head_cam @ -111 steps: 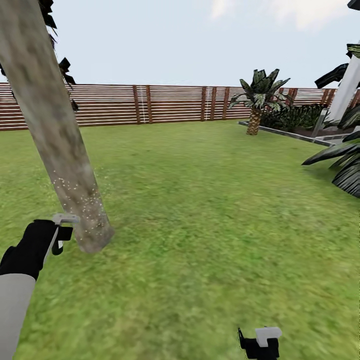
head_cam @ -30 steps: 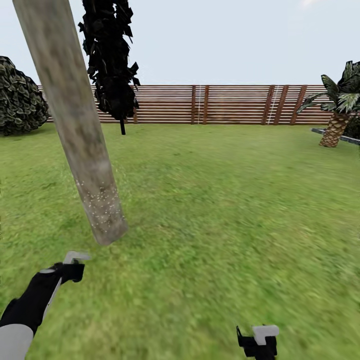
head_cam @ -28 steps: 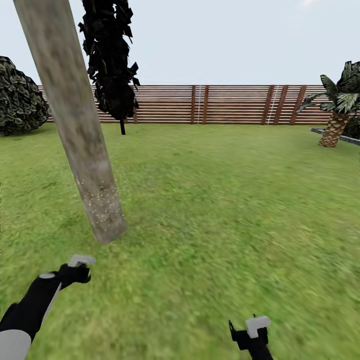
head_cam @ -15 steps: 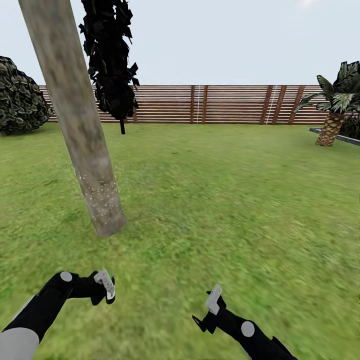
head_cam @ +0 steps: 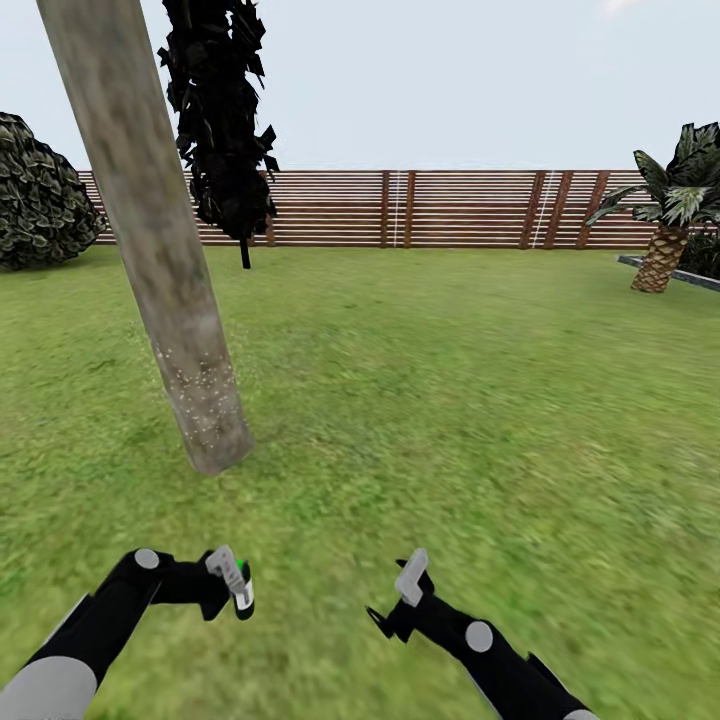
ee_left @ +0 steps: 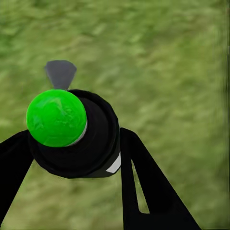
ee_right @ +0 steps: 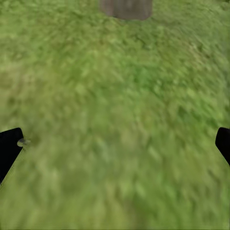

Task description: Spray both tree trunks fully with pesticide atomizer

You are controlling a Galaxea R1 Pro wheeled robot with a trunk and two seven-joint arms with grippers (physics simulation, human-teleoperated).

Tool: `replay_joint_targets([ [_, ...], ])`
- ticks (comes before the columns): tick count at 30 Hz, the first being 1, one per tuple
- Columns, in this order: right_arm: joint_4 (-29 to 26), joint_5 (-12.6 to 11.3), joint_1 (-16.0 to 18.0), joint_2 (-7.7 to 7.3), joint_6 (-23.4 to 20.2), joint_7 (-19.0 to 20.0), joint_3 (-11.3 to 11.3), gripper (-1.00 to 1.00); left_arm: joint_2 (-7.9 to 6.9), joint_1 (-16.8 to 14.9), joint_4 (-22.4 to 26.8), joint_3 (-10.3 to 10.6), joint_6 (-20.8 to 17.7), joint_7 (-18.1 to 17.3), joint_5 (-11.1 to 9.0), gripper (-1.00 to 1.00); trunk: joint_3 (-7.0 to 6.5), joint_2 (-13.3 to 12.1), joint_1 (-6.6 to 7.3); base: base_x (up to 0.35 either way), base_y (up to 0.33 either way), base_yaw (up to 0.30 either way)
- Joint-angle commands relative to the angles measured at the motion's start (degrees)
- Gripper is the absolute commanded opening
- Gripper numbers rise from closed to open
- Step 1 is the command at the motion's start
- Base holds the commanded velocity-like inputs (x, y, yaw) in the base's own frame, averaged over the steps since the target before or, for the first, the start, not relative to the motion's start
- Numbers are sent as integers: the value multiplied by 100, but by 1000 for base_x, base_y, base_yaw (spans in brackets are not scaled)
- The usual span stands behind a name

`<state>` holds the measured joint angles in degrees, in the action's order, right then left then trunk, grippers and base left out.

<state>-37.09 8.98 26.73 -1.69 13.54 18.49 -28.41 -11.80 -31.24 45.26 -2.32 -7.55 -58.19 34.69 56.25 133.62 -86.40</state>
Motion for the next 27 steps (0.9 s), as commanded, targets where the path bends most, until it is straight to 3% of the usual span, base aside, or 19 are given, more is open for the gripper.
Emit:
replay_joint_targets([
  [1, -33, 4, 5, 5, -2, 33, 7, 100, 4, -3, 0, 33, 33, -33, 1, -100, 0, 0, 0, 0, 0, 0],
  [5, -163, 1, 72, 10, -16, 162, 19, 100, 32, -15, 0, 163, 162, -162, -14, -100, 0, 0, 0, 0, 0, 0],
  [6, -762, 4, 79, 11, -17, 2114, 19, 100, 66, -19, 1, 915, 334, -870, -12, -100, 0, 0, 0, 0, 0, 0],
  [9, -837, 7, 89, 11, -21, 2513, 20, 100, 149, -19, 6, 1022, 333, -882, 15, -100, 0, 0, 0, 0, 0, 0],
  [14, -851, 8, 135, 11, -234, 2610, 25, 100, 192, -14, 9, 1055, 339, -917, 25, -100, 0, 0, 0, 0, 0, 0],
  [15, -852, 8, 145, 11, -257, 2612, 26, -100, 194, -14, 9, 1056, 340, -927, 34, -100, 0, 0, 0, 0, 0, 0],
  [20, -852, 0, 189, -7, -298, 2627, 34, -100, 195, -14, 56, 1058, 367, -1131, 77, -100, 0, 0, 0, 0, 0, 0],
  [23, -852, -8, 191, -14, -291, 2633, 37, -100, 209, -14, 54, 1046, 782, -1153, 61, -100, 0, 0, 0, 0, 0, 0],
  [27, -875, -17, 195, -13, -290, 2641, 37, -100, 369, -14, 20, 1039, 1026, -1151, 50, -100, 0, 0, 0, 0, 0, 0],
])
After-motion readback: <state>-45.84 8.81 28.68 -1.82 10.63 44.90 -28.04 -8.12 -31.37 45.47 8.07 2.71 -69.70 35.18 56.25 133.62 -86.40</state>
